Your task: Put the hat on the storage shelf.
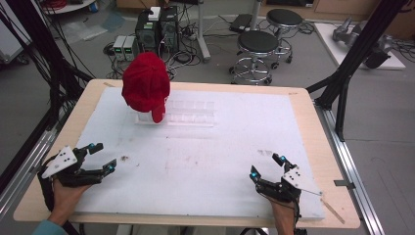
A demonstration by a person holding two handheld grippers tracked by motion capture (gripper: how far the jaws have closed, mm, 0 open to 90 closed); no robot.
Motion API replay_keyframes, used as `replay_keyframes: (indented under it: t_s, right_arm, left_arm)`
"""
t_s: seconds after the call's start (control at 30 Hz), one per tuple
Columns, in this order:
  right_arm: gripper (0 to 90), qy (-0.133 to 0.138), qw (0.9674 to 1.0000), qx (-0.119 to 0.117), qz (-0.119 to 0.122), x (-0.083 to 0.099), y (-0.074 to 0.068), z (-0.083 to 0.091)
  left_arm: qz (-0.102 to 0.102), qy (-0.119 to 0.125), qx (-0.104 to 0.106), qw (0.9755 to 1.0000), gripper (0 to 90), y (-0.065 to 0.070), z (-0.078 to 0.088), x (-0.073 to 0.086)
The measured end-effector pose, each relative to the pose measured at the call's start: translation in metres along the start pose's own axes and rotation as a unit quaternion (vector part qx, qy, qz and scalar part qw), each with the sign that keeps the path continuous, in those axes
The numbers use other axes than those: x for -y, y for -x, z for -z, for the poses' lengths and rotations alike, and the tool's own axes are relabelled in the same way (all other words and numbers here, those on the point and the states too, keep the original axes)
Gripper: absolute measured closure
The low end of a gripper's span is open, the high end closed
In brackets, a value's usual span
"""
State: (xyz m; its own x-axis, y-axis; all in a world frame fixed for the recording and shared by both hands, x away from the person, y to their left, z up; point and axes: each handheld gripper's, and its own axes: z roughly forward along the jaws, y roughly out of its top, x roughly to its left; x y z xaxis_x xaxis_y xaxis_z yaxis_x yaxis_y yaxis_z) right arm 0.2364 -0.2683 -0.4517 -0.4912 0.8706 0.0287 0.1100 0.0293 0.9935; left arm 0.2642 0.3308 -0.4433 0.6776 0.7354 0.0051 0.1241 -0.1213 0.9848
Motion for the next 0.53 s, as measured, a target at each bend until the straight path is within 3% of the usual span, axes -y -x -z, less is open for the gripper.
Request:
replay_keyframes:
  t_s: [0.23,0.53]
  right_arm:
    - [11.0,0.004,1.0000,0.003,0.005,0.0003,-0.0004,0.0004]
    - [11.0,0.021,0.9998,-0.001,0.006,0.0019,-0.0004,0.0036]
  left_arm:
    - [-0.007,0.018,0.001,0.9998,20.1,0.0029,0.0041,0.0076]
    - [0.008,0.030,0.000,0.9995,20.6,0.0002,0.0064,0.0092]
